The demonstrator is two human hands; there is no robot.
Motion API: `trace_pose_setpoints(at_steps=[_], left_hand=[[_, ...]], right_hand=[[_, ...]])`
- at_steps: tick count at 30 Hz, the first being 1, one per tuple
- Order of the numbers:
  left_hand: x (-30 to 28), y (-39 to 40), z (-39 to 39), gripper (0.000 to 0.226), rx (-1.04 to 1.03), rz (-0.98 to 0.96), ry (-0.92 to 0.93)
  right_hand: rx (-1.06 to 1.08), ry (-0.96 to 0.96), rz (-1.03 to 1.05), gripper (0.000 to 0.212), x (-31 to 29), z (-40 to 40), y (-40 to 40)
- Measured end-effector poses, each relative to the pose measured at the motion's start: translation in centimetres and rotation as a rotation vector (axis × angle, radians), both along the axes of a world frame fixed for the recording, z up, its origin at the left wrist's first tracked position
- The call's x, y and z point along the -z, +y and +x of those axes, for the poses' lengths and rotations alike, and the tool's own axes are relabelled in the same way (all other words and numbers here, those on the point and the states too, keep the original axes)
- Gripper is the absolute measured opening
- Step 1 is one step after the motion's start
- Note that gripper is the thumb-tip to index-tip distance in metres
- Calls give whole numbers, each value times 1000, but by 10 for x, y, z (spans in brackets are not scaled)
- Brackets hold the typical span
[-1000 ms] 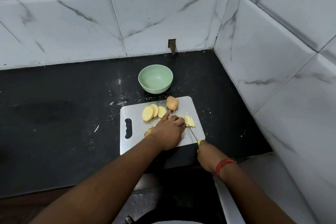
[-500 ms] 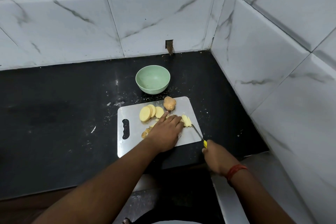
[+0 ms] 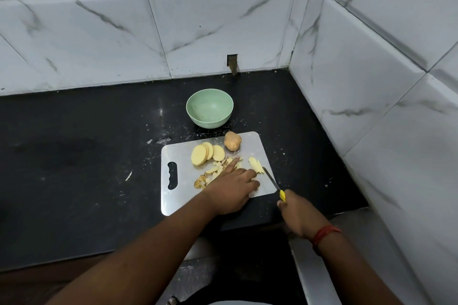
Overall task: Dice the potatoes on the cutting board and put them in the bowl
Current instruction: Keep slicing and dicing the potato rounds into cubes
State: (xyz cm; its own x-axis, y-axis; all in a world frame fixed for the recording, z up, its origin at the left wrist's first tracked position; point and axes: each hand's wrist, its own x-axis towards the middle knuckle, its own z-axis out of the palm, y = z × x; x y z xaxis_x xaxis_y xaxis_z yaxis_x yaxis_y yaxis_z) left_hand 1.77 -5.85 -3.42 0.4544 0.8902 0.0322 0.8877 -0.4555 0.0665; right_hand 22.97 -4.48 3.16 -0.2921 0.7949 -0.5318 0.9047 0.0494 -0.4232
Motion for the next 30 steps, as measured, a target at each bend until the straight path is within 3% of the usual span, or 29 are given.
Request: trace_pose_setpoints(at_steps=[7, 13, 22, 30], left_hand=[[2, -4, -1, 44, 64, 3, -83], [7, -16, -6, 36, -16, 137, -105], [14, -21, -11, 44, 59, 209, 86], [18, -27, -9, 48, 56, 223, 143]], right_hand=[[7, 11, -7, 13, 1, 2, -1], [-32, 12, -5, 14, 3, 2, -8], [-56, -38, 8, 14, 7, -6, -13], [-41, -85, -15, 11, 22, -8, -18]])
